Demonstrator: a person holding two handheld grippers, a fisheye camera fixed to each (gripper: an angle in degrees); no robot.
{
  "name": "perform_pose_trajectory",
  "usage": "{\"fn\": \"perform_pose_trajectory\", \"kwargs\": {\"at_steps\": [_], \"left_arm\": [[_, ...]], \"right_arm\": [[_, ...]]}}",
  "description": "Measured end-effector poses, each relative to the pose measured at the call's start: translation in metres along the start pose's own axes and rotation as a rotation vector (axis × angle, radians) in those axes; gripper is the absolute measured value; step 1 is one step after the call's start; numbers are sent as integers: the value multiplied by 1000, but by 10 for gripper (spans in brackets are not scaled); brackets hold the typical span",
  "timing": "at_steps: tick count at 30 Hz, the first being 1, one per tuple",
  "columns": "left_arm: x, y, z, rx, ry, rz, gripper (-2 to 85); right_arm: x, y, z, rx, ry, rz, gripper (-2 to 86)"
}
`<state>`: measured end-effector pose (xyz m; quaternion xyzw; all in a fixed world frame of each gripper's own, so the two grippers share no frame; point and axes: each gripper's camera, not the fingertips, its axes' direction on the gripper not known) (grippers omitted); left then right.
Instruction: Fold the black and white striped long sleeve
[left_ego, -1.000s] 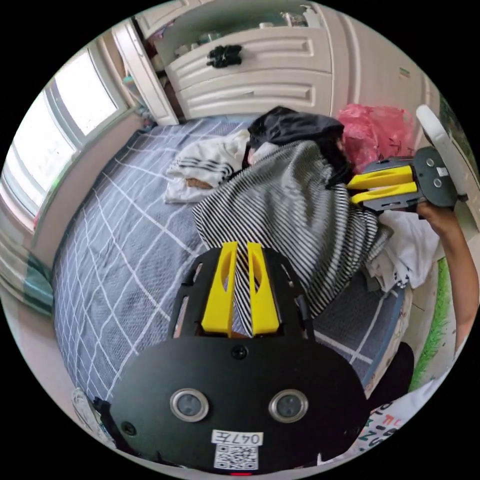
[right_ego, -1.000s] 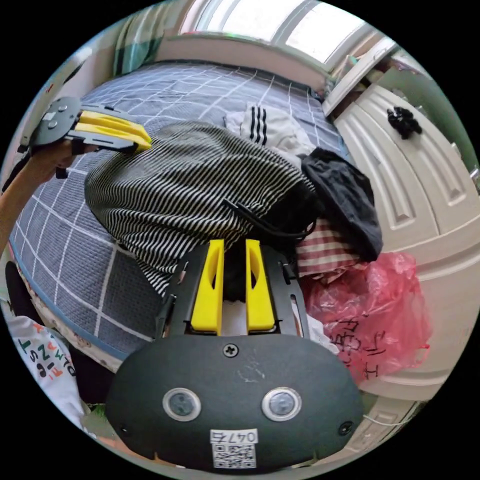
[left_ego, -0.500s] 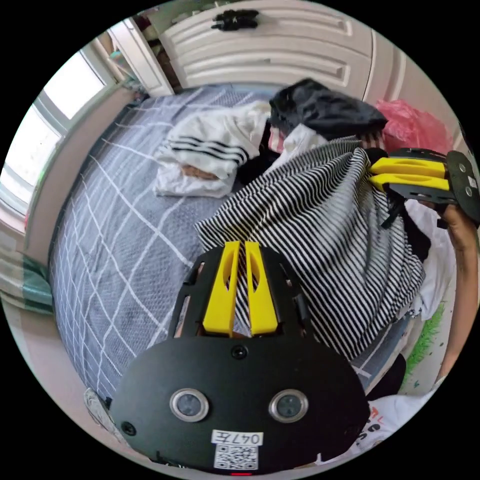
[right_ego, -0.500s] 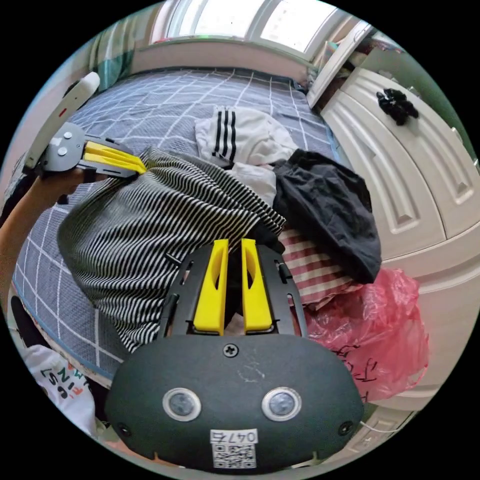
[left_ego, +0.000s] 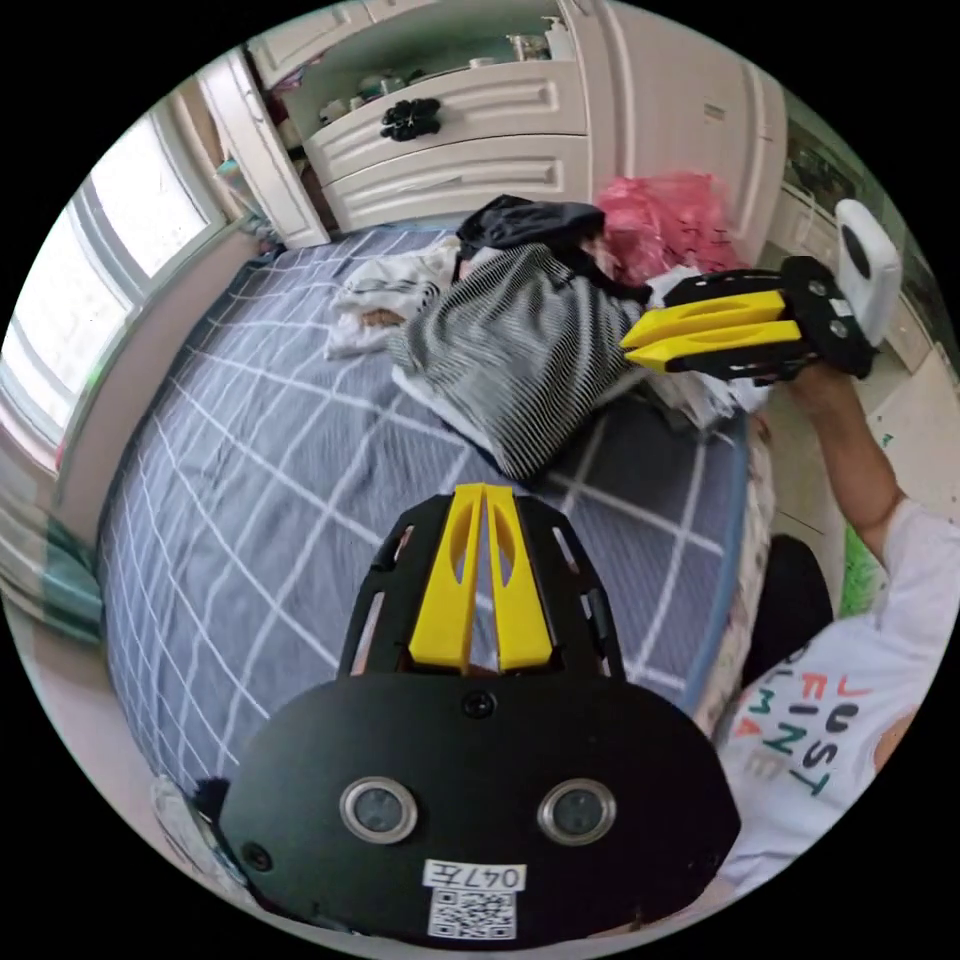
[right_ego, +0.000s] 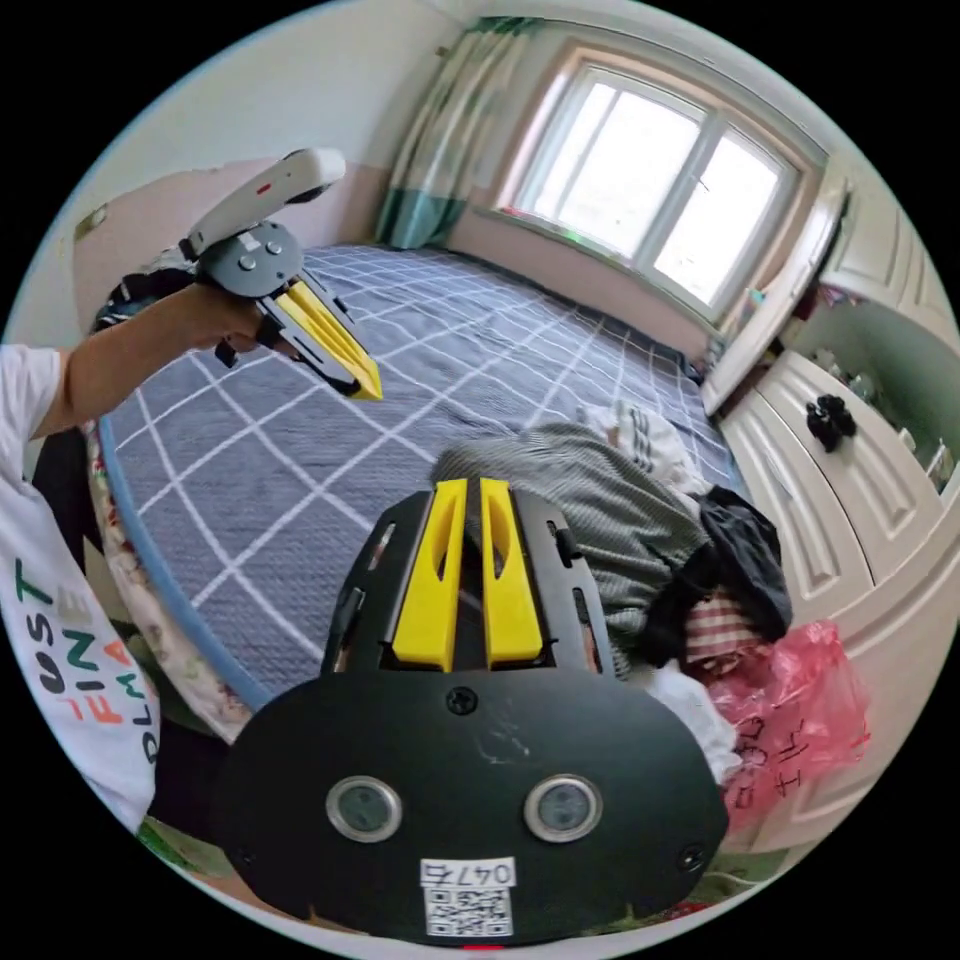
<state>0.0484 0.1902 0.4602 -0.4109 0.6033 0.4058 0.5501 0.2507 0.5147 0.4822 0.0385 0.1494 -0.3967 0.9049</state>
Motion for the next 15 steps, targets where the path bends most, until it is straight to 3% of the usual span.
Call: {"fn": "perform_pose_trajectory", "kwargs": {"at_steps": [8,11,15], "left_arm": [[49,290,-42,-185,-47,-288,-7],[42,380,-64,-269,-171,-413,-7],[14,487,-106,-161,-165,-623,-8]], "right_arm": [[-239,17,5,159,-255,-68,64],[-313,-5,12,146,-302,-162,79],[-377,-52,12,204,-415,-283,94]]}}
